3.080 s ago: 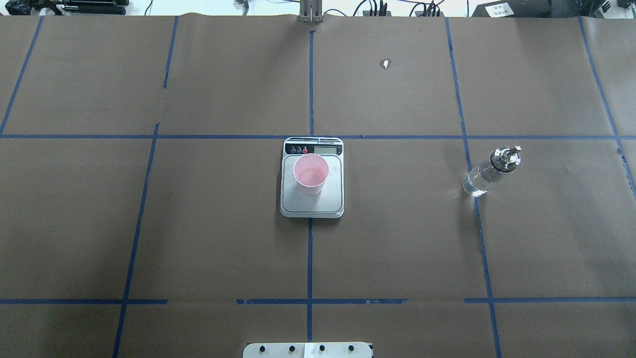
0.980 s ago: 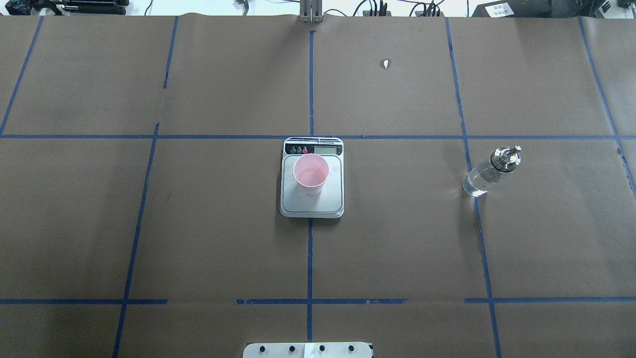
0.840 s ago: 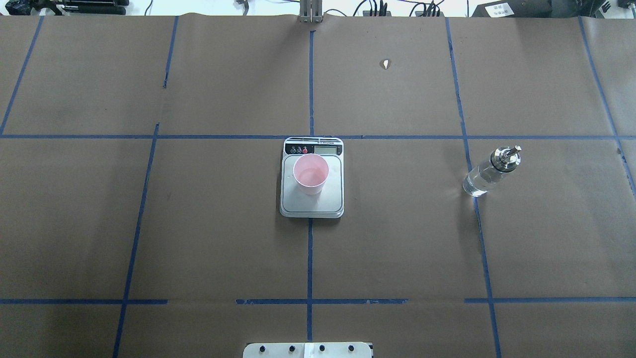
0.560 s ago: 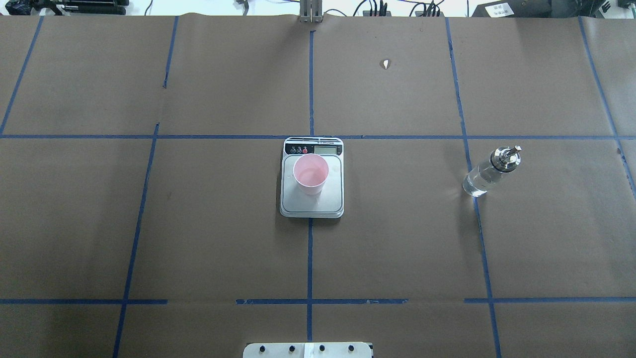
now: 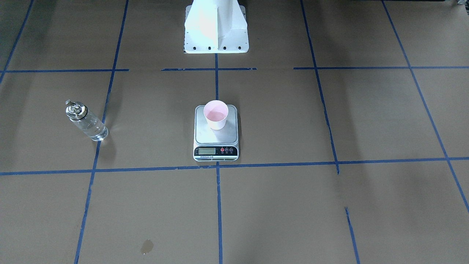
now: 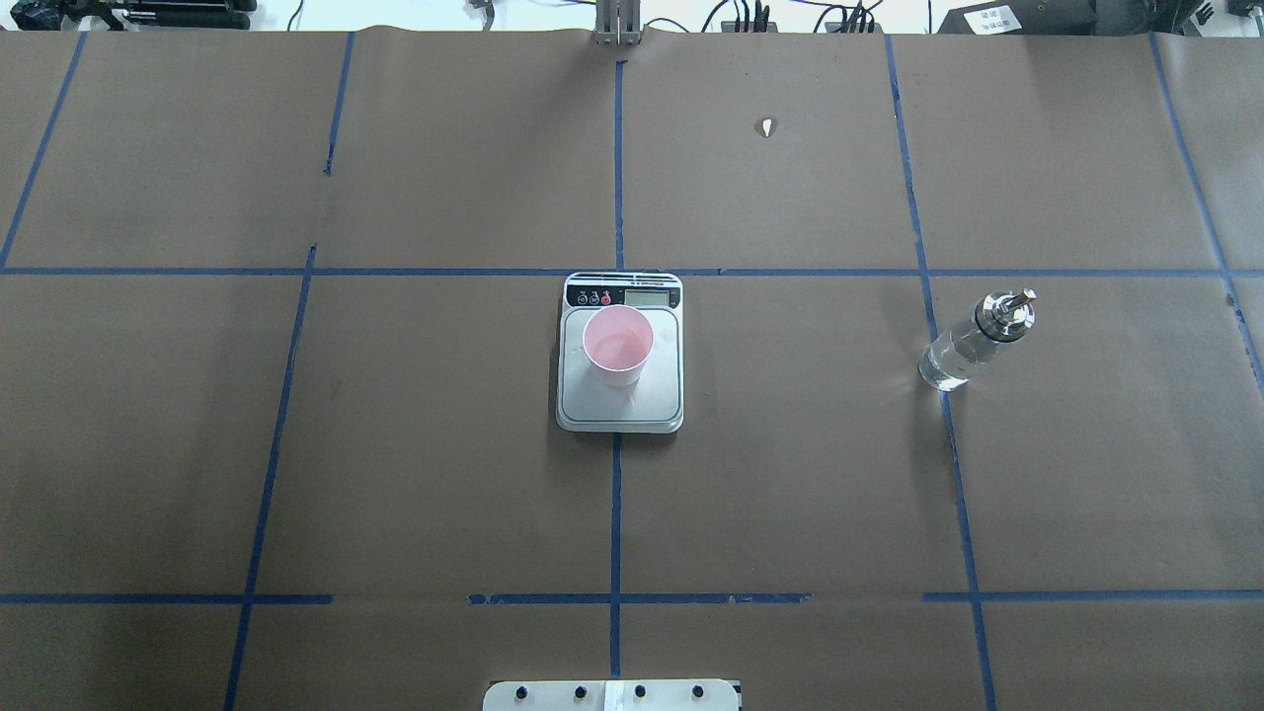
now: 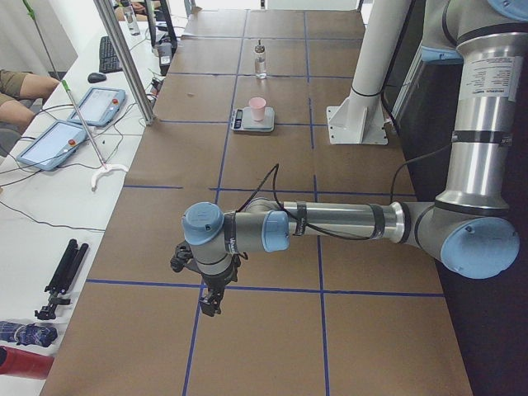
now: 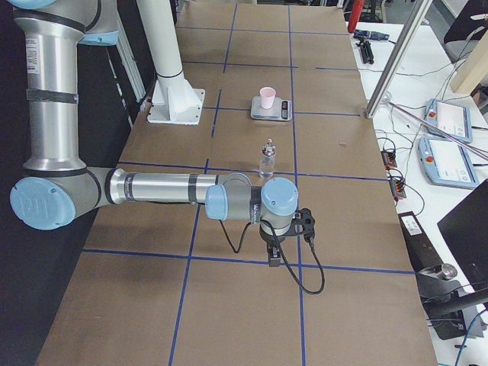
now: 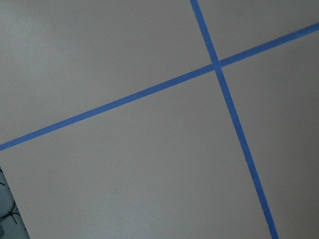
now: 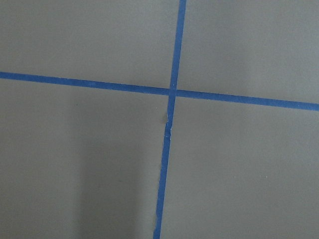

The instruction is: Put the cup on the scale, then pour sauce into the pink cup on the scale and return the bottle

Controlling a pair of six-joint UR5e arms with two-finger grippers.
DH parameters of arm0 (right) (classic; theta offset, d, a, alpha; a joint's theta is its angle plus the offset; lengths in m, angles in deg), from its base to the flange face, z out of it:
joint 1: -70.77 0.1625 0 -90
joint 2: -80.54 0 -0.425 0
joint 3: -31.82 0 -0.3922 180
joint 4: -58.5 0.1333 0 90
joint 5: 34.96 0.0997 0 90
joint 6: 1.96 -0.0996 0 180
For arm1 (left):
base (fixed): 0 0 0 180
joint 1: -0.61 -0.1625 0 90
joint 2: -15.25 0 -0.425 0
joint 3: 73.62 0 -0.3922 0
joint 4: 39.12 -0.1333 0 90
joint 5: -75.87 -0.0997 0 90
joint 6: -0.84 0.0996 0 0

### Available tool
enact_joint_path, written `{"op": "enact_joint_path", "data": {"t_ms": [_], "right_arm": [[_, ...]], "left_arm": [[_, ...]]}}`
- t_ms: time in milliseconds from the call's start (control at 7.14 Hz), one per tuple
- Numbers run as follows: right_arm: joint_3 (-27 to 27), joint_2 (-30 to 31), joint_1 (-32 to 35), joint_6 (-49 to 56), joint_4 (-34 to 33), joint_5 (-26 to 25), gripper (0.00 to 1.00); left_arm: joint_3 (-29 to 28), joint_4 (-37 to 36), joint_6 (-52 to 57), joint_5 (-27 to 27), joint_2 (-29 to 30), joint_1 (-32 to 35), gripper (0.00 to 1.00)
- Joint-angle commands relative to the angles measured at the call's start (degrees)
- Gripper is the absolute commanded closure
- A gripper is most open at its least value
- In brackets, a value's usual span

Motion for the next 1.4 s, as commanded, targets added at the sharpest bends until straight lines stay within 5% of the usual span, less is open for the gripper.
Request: {"op": "enact_joint_path", "data": {"t_ms": [0,1260], "right_arm": [[0.0,-0.1,0.0,0.0,0.2,-0.1,0.00],[0.2,-0.5,0.0,-4.8,0.4,-0.8,0.00]], "left_arm": [[0.1,0.3,-5.6,4.3,-0.2,0.2,0.00],[0.4,0.3,-10.8,4.1,-0.1,1.2,0.00]]}}
